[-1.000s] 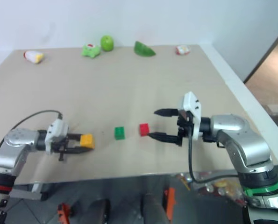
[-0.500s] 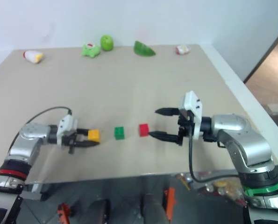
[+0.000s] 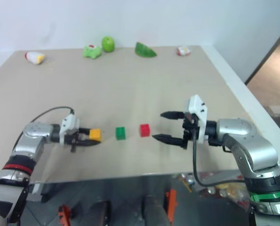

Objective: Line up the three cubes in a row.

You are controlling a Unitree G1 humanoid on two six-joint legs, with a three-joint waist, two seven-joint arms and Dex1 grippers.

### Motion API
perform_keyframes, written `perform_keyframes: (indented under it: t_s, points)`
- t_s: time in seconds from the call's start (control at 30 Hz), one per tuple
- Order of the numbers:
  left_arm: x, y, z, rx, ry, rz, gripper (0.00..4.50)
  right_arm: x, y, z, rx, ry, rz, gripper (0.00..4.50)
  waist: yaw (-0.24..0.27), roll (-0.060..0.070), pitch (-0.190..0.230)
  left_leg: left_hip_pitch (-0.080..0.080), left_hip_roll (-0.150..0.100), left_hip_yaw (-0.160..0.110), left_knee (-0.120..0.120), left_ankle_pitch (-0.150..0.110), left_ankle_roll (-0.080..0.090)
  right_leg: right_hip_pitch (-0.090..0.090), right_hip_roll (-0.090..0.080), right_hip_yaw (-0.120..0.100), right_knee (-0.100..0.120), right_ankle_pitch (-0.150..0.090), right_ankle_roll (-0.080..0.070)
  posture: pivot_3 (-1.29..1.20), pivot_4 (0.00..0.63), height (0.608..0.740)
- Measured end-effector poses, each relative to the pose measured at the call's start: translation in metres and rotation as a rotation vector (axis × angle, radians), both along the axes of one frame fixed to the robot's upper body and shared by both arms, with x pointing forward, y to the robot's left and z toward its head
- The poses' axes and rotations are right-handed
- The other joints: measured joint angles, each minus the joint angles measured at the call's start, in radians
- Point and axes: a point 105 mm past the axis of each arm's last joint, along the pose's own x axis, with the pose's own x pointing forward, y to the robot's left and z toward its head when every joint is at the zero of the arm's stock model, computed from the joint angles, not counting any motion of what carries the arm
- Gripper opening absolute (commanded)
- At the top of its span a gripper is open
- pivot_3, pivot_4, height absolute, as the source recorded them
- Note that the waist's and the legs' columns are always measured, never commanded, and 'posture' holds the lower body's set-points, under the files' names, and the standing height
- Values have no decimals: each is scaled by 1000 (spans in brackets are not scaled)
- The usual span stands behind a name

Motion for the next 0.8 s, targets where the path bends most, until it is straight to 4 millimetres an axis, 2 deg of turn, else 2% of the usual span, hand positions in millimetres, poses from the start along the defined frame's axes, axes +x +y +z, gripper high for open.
perform_keyframes:
  t_s: [0.2,0.23,0.37,0.43,0.57,0.7,0.8]
  points:
    - [0,-1,0,-4,-7,-4,1340,0,0,0,0,0,0,4500,0,0,0,0,0,0,0,0,0,0,0,0,0,1,0,0,150,733]
    - [1,-1,-1,-4,-7,-3,2384,0,0,0,0,0,0,4500,0,0,0,0,0,0,0,0,0,0,0,0,0,1,0,0,150,733]
    - [3,-1,-1,-12,-14,22,3735,0,0,0,0,-1,0,4500,0,0,0,0,0,0,0,0,0,0,0,0,0,1,1,0,150,733]
    - [5,1,0,-16,-26,43,4248,0,0,0,0,-1,0,4500,0,0,0,0,0,0,0,0,0,0,0,0,0,0,1,0,150,733]
    - [2,7,1,-7,-20,50,4248,0,0,1,0,-4,2,4500,-1,0,0,0,0,0,-1,0,0,-1,0,0,0,0,1,0,150,733]
    - [-8,28,7,25,-6,75,4248,1,-1,2,-3,-4,3,4500,-6,0,0,0,1,0,-2,0,0,-2,2,1,0,0,0,0,150,733]
    - [-33,54,18,50,62,108,4248,3,-6,2,-14,3,0,4500,-9,0,0,0,4,0,-4,0,1,-3,3,1,0,-1,-2,0,150,733]
